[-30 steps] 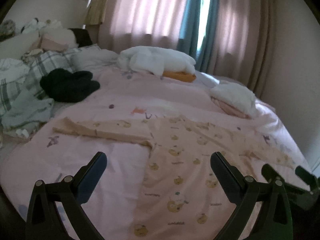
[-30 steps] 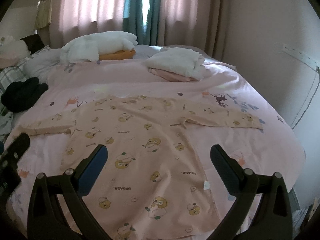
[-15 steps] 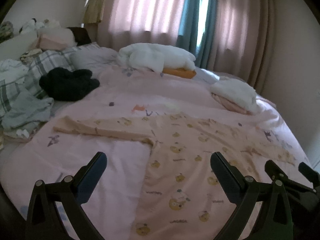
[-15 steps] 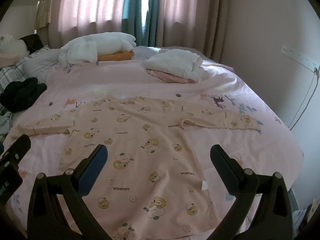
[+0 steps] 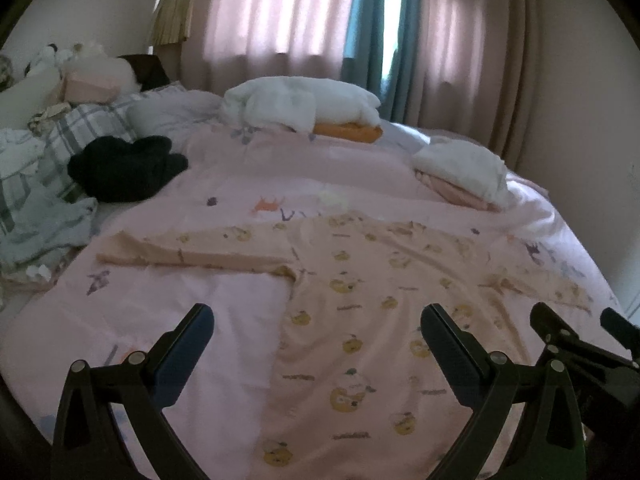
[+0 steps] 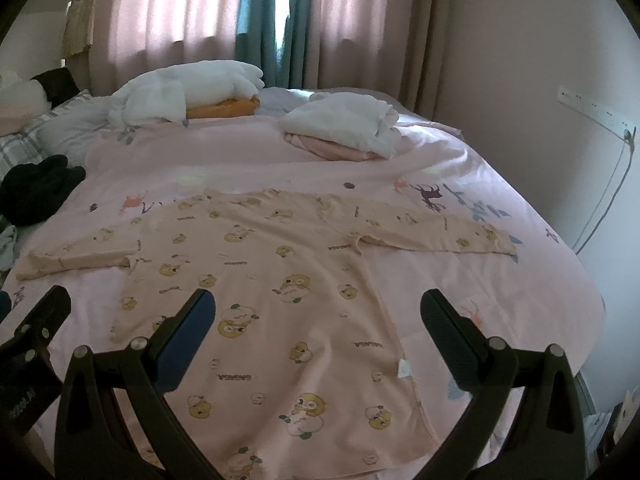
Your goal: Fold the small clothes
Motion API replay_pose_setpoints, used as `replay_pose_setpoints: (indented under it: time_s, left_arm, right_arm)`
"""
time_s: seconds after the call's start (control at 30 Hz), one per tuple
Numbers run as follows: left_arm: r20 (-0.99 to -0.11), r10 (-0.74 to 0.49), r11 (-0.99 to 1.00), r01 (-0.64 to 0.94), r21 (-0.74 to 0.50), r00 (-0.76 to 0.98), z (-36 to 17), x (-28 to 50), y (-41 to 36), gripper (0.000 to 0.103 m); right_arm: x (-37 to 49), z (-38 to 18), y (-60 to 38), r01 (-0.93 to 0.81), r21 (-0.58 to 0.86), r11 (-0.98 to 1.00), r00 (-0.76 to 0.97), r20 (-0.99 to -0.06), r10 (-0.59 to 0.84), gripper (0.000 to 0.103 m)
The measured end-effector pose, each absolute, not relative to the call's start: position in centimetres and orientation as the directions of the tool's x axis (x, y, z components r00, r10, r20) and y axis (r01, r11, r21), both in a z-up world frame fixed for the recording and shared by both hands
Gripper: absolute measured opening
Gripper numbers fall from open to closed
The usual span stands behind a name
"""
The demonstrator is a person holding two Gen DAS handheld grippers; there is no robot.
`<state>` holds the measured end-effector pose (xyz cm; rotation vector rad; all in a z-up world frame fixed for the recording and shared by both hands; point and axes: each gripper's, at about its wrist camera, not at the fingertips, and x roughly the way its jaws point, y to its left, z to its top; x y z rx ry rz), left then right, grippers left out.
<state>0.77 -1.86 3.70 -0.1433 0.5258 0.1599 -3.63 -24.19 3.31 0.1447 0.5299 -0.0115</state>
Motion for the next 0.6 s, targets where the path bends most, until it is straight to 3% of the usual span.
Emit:
replay_pose_setpoints:
  time_s: [0.4, 0.6]
  left_arm:
    - [-0.536, 0.081, 0.981, -0.161, -0.105, 0.841, 3.3, 1.2, -2.1, 0.102]
    - [-0.552, -0.044, 0.979, -0.074, -0.189, 0.833, 1.7, 3.2, -1.2, 0.102]
  right_arm:
    - [-3.2, 3.0, -24.9, 0.045, 0.14, 0.989, 0.858, -0.512, 0.034, 0.103]
    - [-4.0, 3.2, -27.7, 0.077, 0.182, 0.98, 0.873, -0.487, 0.022, 0.103]
